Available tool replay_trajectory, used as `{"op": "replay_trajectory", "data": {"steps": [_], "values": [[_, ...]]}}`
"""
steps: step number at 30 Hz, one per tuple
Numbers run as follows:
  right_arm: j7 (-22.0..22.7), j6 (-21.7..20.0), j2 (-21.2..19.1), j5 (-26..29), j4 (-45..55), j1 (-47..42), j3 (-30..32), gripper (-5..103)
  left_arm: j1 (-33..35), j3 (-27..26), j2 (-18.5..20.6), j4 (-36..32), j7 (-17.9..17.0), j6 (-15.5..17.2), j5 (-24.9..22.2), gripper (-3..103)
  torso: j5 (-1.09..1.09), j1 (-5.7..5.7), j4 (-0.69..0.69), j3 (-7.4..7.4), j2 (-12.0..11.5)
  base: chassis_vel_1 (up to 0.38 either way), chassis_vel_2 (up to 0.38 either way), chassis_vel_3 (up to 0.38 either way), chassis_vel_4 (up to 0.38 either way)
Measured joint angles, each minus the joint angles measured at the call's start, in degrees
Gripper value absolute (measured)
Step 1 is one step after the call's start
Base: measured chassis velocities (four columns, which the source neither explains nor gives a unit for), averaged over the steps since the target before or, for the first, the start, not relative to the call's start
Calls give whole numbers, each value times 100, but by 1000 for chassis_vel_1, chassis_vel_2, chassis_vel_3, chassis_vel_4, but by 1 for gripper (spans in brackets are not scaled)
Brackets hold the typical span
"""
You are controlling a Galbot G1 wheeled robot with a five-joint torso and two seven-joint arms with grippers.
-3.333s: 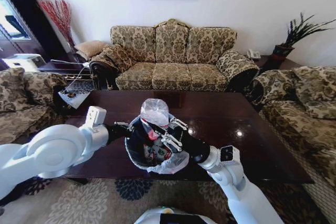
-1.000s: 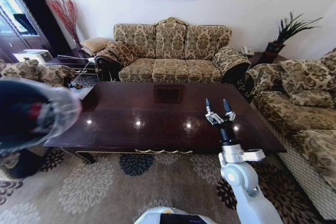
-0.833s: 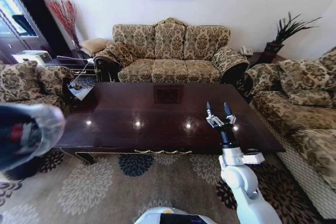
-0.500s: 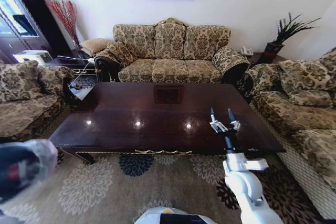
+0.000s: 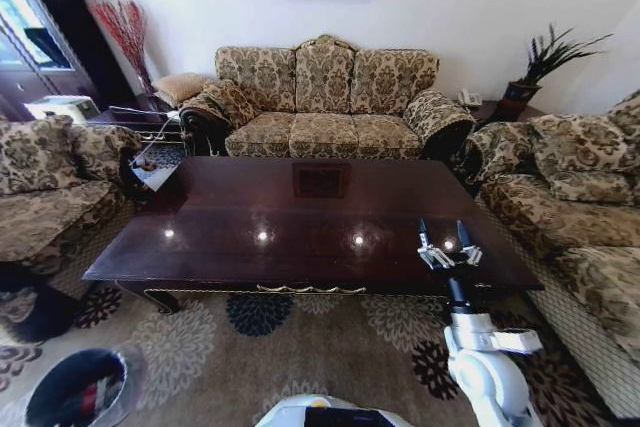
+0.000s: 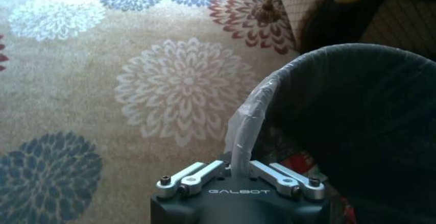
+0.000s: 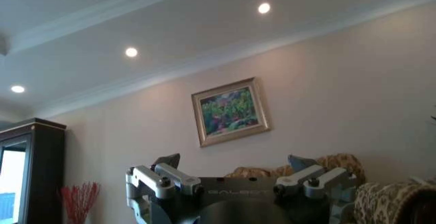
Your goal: Move to the front of the table and place the trash on the table into the trash bin.
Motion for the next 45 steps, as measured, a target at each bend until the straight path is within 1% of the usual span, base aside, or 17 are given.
{"op": "replay_trajectory", "data": {"steps": [3,8,12,14,20,26,31,33,34,36,37,38,39,40,43,44,45], "values": [[12,-37,-29,27,19,-52,103,100,-62,8,-8,217,135,23,-76,0,4,0,-1,0,0,0,0,0,0],[47,-135,42,-56,121,-83,121,100,-255,67,-71,478,260,90,-90,0,-6,0,-1,0,0,0,0,0,0],[100,-153,175,-215,196,-62,-2,100,-381,114,-71,593,272,136,-137,0,5,0,-4,0,0,0,0,0,0],[151,-119,279,-281,224,-76,-93,100,-459,144,-55,716,244,222,-138,0,-4,0,-1,0,0,0,0,0,0],[216,-1,375,-321,229,-104,-149,100,-609,106,-32,993,95,326,-240,0,-1,0,-2,0,0,0,0,0,0],[240,145,410,-326,171,-123,-159,100,-619,75,-68,1093,62,369,-282,0,-1,0,0,0,0,0,0,0,0],[168,339,419,-327,101,-324,-134,100,-659,60,-108,1196,98,440,-270,-1,0,0,-3,0,0,0,0,0,0],[134,412,416,-319,91,-407,-99,100,-618,48,-145,1230,278,549,-196,10,0,0,-4,0,0,0,0,0,0],[129,432,412,-312,89,-428,-76,100,-574,44,-165,1229,386,602,-136,15,3,0,2,0,0,0,0,0,0],[126,440,410,-307,88,-437,-64,100,-556,43,-178,1234,428,611,-93,15,4,0,3,0,0,0,0,0,0],[124,460,406,-284,88,-456,-28,100,-531,43,-208,1257,501,602,9,26,2,0,3,0,0,0,0,0,0],[124,475,403,-263,88,-470,-7,100,-523,46,-221,1264,517,595,47,26,-2,0,-1,0,0,0,0,0,0],[124,492,400,-245,83,-483,9,100,-500,48,-231,1256,531,591,73,31,-3,0,-5,0,0,0,0,0,0],[124,492,400,-245,83,-483,9,100,-500,48,-231,1256,531,591,73,31,-3,0,-5,0,0,0,0,0,0],[123,561,410,-208,62,-526,29,100,-323,55,-282,997,477,589,251,47,0,0,-2,0,0,0,0,0,0],[123,561,410,-208,62,-526,29,100,-323,55,-282,997,477,589,251,47,0,0,-2,0,0,0,0,0,0],[126,578,430,-181,62,-537,35,100,-182,52,-324,757,417,628,392,52,-1,0,-2,0,0,0,0,0,0]]}}
